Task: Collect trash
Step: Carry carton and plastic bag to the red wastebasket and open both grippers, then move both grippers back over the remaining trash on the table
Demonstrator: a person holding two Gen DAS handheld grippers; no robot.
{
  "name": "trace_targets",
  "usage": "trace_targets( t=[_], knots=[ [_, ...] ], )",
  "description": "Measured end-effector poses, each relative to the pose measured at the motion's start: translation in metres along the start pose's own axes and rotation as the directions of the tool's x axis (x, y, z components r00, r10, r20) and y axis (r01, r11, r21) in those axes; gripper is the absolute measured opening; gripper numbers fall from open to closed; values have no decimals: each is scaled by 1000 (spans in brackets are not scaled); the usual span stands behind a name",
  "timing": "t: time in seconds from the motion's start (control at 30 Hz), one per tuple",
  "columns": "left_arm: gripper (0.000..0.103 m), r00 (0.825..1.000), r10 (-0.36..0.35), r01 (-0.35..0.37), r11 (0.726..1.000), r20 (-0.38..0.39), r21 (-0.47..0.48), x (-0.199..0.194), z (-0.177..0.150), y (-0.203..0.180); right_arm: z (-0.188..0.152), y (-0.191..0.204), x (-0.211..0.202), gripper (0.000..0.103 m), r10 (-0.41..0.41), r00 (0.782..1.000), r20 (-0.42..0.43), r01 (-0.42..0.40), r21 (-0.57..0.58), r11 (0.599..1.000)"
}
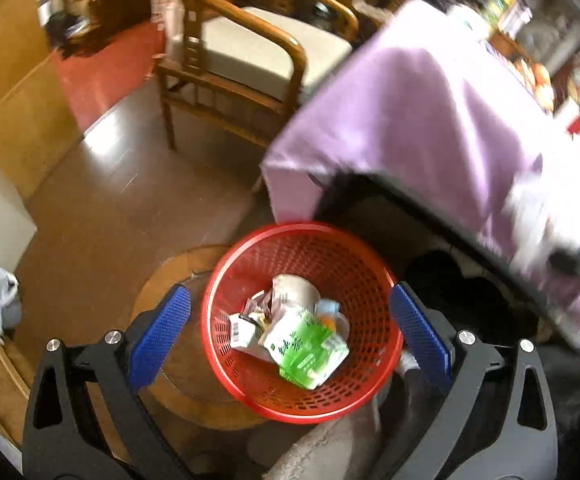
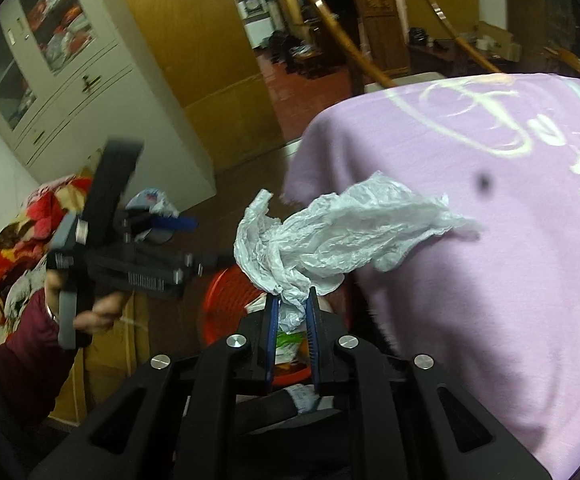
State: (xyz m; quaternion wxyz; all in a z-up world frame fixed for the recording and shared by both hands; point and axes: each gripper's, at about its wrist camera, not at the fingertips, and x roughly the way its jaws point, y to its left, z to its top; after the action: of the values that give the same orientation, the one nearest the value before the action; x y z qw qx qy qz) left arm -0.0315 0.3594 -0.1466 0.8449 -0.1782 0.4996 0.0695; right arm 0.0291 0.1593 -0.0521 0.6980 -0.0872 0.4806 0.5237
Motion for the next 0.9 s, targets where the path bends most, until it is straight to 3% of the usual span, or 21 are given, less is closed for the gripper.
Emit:
trace_targets(
  t=[0.1,0.13,0.17,0.2,0.53,0.67,0.9],
  knots=[
    [96,998,7,-5,999,57,-43,-14,2,11,5,13,21,17,43,998,-40,-45,-32,998],
    [96,997,13,-10,999,70,-49,-18,3,14,6,16,27,26,52,997,-57,-54,-38,998],
    [96,997,17,-13,999,76,-53,-20,4,16,7,18,33,47,62,995,-75,-65,-38,997],
    [96,996,23,-18,998,83,-57,-21,3,18,7,18,36,54,65,995,-80,-68,-30,997],
    [96,993,44,-43,999,109,-17,-23,2,-7,3,7,14,55,35,999,-9,-35,-15,999],
    [96,990,44,-47,999,132,23,-28,6,-30,-1,-3,-5,66,-29,998,57,29,3,1000],
    [96,984,35,-57,991,175,120,-35,10,-85,-13,-31,-55,79,-172,964,204,157,87,984]
  ],
)
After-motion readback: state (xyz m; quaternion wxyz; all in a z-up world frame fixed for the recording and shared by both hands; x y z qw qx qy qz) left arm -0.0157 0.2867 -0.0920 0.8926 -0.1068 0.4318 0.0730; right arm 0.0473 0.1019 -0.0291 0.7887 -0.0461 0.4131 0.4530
